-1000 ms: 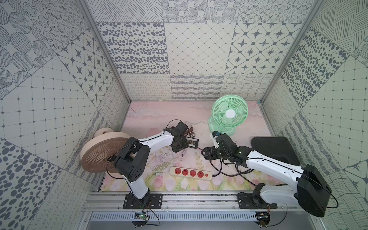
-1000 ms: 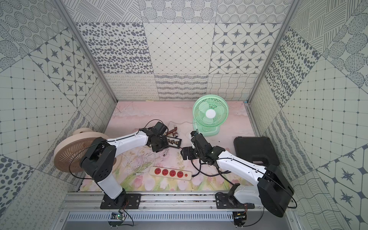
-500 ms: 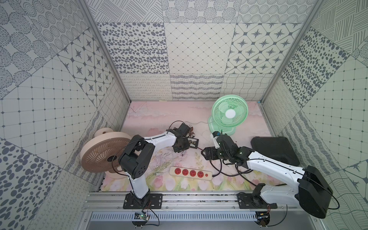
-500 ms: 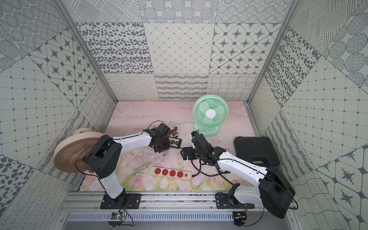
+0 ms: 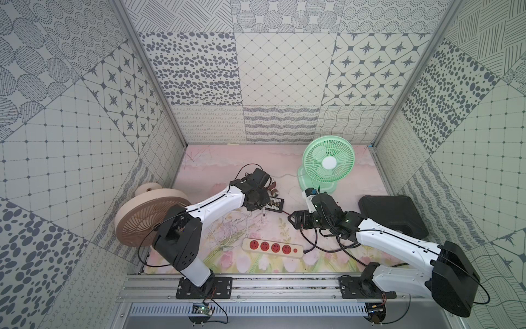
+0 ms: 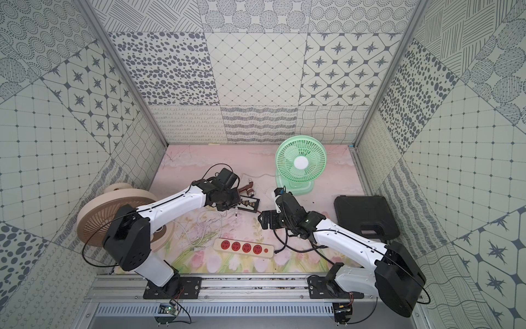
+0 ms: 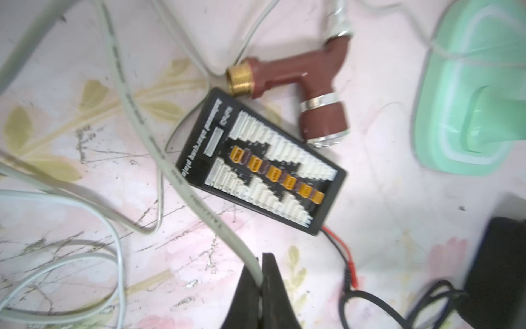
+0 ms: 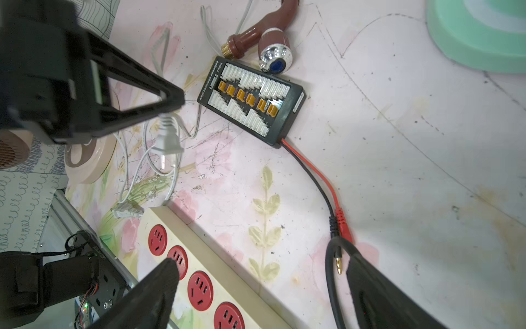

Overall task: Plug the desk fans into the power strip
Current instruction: Pick up the plug from the center of the board.

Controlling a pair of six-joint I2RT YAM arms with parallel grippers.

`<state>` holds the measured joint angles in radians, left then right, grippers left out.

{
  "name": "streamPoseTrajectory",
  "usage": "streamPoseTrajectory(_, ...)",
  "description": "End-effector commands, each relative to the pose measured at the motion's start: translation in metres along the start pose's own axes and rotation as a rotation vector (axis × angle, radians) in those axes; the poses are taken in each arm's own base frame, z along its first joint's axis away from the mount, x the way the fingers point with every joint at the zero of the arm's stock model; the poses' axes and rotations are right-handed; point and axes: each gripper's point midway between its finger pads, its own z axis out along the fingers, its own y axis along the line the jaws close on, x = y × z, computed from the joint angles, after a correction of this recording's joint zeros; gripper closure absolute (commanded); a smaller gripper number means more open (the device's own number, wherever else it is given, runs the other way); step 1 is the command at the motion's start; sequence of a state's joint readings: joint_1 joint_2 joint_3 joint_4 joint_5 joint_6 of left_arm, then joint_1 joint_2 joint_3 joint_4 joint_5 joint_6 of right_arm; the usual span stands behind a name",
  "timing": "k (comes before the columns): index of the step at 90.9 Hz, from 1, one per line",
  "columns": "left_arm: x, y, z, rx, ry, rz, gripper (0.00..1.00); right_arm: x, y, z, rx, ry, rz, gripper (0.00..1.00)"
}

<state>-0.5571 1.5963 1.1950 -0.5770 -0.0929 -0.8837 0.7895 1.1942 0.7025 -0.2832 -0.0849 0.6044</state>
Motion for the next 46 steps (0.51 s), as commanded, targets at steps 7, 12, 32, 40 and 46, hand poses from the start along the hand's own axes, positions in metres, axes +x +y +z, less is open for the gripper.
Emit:
streamPoseTrajectory(7,-0.038,-0.036,-0.099,0.071,-0.134,0.124,1.0,-0.012,0.002,-0.011,-0.019,-0.073,0.02,0.03)
streamPoseTrajectory(12,-0.048,-0.049,-0.117,0.105,-0.159,0.144,1.0,-0.013,0.0,-0.015,-0.019,-0.086,0.025,0.03)
streamPoseTrajectory(32,-0.091,-0.123,-0.204,0.327,-0.271,0.214,1.0,-0.021,-0.01,-0.032,-0.025,-0.144,0.066,0.03)
streamPoseTrajectory(40,-0.106,-0.148,-0.232,0.397,-0.315,0.248,1.0,-0.024,-0.015,-0.039,-0.028,-0.164,0.081,0.03)
streamPoseTrajectory(46,-0.119,-0.168,-0.26,0.462,-0.368,0.273,1.0,-0.026,-0.018,-0.043,-0.03,-0.169,0.09,0.03)
